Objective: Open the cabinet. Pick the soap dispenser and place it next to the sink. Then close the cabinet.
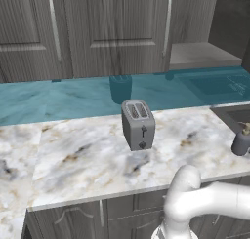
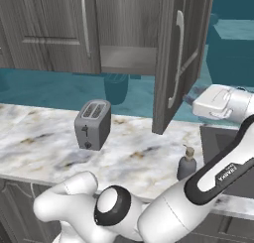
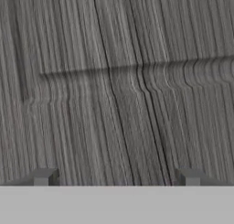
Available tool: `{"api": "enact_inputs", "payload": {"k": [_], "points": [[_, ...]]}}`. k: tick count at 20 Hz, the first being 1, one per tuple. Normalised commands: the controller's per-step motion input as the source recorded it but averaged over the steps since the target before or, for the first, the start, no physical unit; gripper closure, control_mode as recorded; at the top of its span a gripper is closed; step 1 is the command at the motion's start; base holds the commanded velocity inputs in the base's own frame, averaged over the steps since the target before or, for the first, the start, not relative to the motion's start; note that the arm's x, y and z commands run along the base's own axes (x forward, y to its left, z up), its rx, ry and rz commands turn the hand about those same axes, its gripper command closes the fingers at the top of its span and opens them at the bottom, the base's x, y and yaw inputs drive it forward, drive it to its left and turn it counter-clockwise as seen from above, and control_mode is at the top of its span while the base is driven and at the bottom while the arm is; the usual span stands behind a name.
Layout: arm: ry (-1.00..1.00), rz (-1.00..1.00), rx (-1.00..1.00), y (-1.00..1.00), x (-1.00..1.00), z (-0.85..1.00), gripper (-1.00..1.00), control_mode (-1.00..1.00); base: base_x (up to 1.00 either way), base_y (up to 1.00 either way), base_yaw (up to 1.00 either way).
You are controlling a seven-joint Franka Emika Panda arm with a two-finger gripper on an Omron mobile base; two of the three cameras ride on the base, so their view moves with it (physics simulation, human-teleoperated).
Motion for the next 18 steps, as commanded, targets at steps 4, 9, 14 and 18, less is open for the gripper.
{"api": "enact_inputs", "payload": {"k": [4, 9, 14, 18], "points": [[-0.08, -0.19, 0.08, 0.5, 0.19, 0.0, -1.0, -1.0, 0.0, 0.0, 0.0], [-0.04, -0.25, 0.16, 0.47, 0.13, 0.0, -1.0, -1.0, 0.0, 0.0, 0.0], [0.0, -0.26, 0.22, 0.54, 0.16, 0.0, -1.0, -1.0, 0.0, 0.0, 0.0], [0.0, -0.22, 0.15, 0.69, 0.11, 0.06, -1.0, -1.0, 0.0, 0.0, 0.0]]}}
